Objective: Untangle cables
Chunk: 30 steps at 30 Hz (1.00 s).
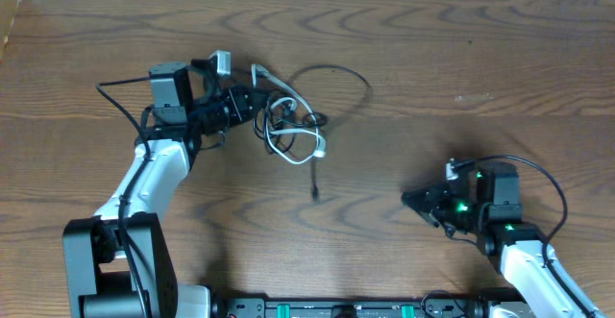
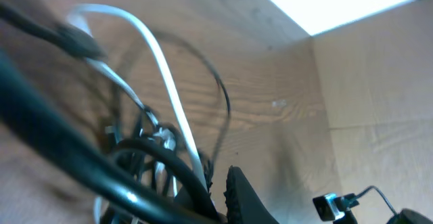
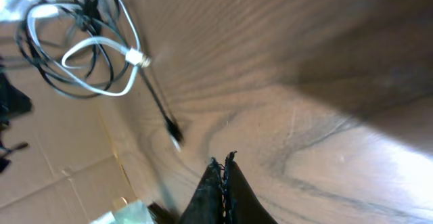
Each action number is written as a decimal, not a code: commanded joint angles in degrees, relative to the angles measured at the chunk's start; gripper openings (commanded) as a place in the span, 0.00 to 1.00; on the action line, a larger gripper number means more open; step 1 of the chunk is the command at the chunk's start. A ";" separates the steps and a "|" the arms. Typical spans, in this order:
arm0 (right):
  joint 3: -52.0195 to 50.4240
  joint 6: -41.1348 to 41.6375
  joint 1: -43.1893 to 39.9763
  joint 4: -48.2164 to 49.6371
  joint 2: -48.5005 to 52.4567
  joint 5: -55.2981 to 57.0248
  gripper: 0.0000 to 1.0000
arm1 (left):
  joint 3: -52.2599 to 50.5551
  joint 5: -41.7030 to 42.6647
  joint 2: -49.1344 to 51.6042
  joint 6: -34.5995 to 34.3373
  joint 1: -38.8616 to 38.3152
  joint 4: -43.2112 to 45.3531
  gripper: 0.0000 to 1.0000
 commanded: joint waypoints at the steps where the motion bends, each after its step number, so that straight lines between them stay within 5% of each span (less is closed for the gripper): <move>1: -0.59 -3.34 -4.26 -0.17 0.17 0.13 0.01 | 1.03 -0.42 -0.68 -0.44 0.09 -4.76 0.08; 4: -0.59 -3.28 -6.12 -0.07 0.17 0.04 0.01 | 1.03 -0.09 -0.68 -0.28 -0.04 -8.24 0.08; 7: -0.59 -3.28 -5.73 0.50 0.17 -5.11 0.18 | 1.03 6.05 -0.70 -0.76 -1.11 -8.61 0.08; 12: -0.59 2.05 -3.52 4.20 0.17 -16.02 0.26 | 1.03 7.63 -0.70 -17.81 -4.26 -6.82 0.08; 21: -0.59 15.85 8.33 9.44 0.17 -4.04 0.42 | 1.03 8.92 -0.70 -32.81 -13.33 10.45 0.08; 30: -0.59 28.06 14.45 16.46 0.17 9.75 0.42 | 1.03 8.94 -0.70 -40.44 -17.84 15.74 0.08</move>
